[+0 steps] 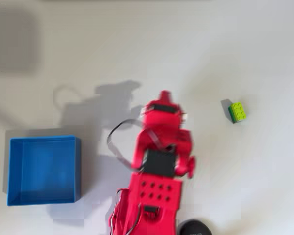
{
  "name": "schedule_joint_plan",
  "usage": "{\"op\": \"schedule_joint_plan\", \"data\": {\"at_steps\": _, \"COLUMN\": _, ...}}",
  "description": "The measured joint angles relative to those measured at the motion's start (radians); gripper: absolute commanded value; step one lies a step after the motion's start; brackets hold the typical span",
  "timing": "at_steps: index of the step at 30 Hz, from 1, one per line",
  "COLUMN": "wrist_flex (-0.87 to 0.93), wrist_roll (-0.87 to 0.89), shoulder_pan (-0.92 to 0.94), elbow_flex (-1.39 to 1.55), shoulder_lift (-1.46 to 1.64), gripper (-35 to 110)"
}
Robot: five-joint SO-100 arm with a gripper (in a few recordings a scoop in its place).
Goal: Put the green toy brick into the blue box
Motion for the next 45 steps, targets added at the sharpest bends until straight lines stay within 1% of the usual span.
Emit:
{"op": "schedule_joint_plan", "data": {"at_steps": 9, "wrist_flex": 0.000, "wrist_roll": 0.084, "shoulder_pan": 0.261, "elbow_flex": -0.166, "shoulder_lift": -0.241, "gripper": 31}}
{"op": "schedule_joint_plan", "data": {"at_steps": 19, "wrist_flex": 0.009, "wrist_roll": 0.152, "shoulder_pan": 0.465, "elbow_flex": -0.229, "shoulder_lift": -0.377, "gripper": 32}}
{"op": "schedule_joint_plan", "data": {"at_steps": 28, "wrist_flex": 0.009, "wrist_roll": 0.219, "shoulder_pan": 0.476, "elbow_flex": -0.318, "shoulder_lift": -0.520, "gripper": 32}}
{"op": "schedule_joint_plan", "data": {"at_steps": 37, "wrist_flex": 0.009, "wrist_roll": 0.307, "shoulder_pan": 0.460, "elbow_flex": -0.488, "shoulder_lift": -0.729, "gripper": 31}}
{"op": "schedule_joint_plan", "data": {"at_steps": 45, "wrist_flex": 0.009, "wrist_roll": 0.321, "shoulder_pan": 0.460, "elbow_flex": -0.617, "shoulder_lift": -0.813, "gripper": 31}}
